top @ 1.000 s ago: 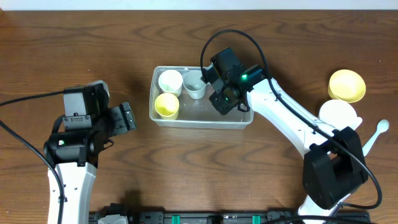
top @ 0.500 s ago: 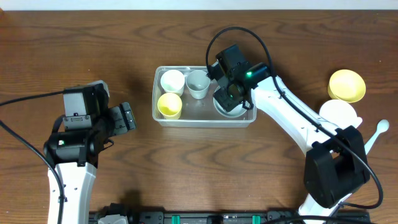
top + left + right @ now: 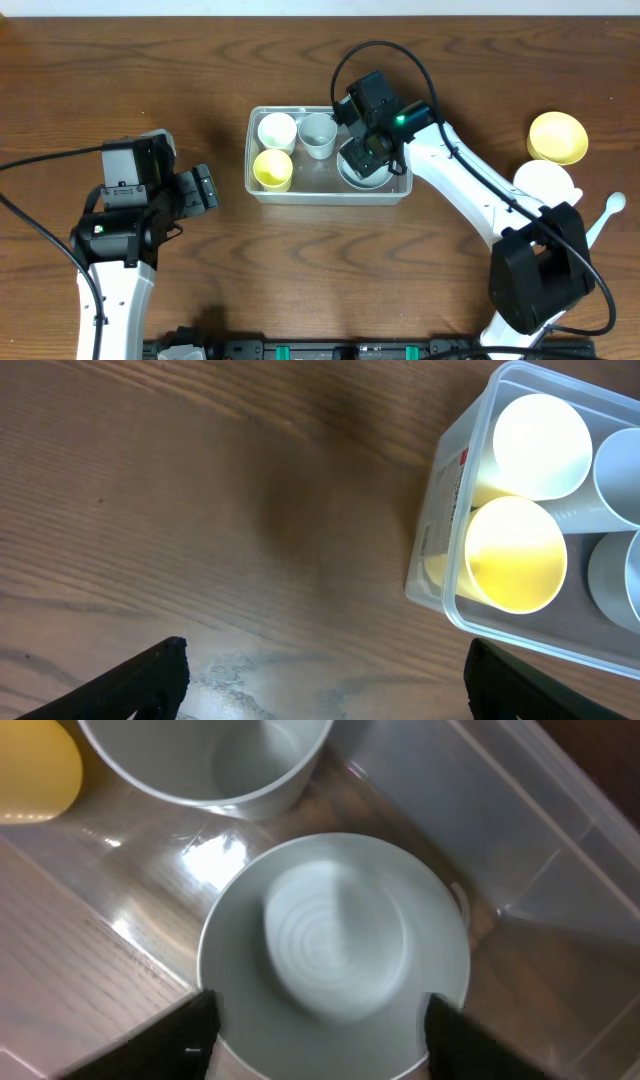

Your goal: Pack container

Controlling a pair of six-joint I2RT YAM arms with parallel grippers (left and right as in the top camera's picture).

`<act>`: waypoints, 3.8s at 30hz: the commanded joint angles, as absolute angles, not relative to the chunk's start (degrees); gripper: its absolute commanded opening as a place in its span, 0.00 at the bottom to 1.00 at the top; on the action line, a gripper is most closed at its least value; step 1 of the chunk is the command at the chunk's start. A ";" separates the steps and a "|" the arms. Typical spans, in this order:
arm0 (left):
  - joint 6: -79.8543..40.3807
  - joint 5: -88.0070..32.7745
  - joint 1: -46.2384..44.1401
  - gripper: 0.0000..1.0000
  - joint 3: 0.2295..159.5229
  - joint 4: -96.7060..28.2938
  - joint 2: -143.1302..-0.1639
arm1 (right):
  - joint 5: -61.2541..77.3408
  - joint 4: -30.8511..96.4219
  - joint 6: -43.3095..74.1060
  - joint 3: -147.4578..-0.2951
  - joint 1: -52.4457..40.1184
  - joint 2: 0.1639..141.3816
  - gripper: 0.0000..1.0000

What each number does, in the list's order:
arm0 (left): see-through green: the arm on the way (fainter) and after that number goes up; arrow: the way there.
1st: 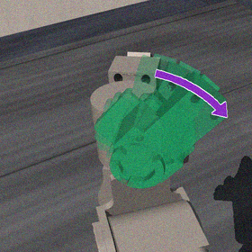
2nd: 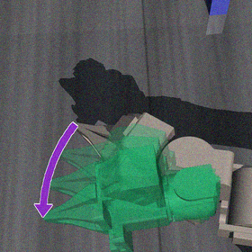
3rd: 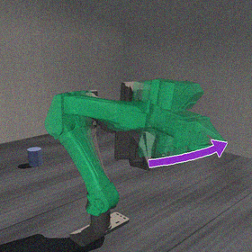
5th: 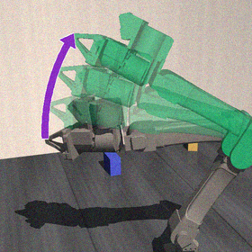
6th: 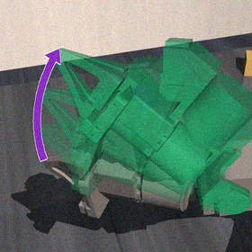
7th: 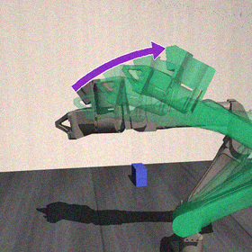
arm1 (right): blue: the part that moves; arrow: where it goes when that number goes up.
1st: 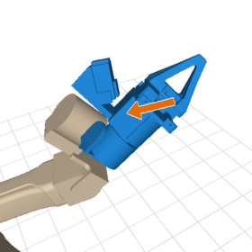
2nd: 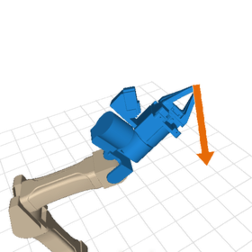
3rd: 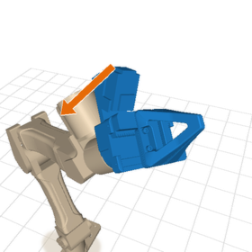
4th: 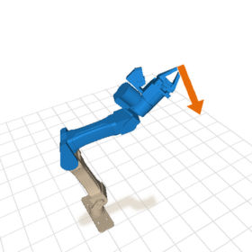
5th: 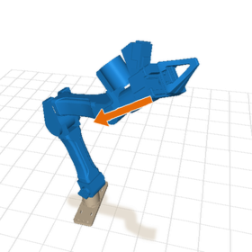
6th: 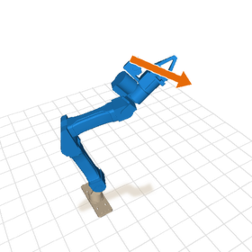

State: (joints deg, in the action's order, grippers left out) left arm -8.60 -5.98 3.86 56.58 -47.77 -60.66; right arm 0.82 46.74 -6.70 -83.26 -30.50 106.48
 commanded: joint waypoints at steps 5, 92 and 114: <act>-8.49 -5.39 3.81 0.88 55.70 -47.90 -60.71 | 11.18 50.06 -9.13 -83.90 -31.20 106.74 0.02; -8.49 -5.39 3.81 0.88 55.70 -47.92 -60.71 | -9.02 58.33 16.69 -95.96 -16.45 96.33 0.53; -8.49 -5.39 3.81 0.88 55.70 -47.88 -60.71 | -6.42 56.38 23.55 -75.20 15.14 104.64 0.79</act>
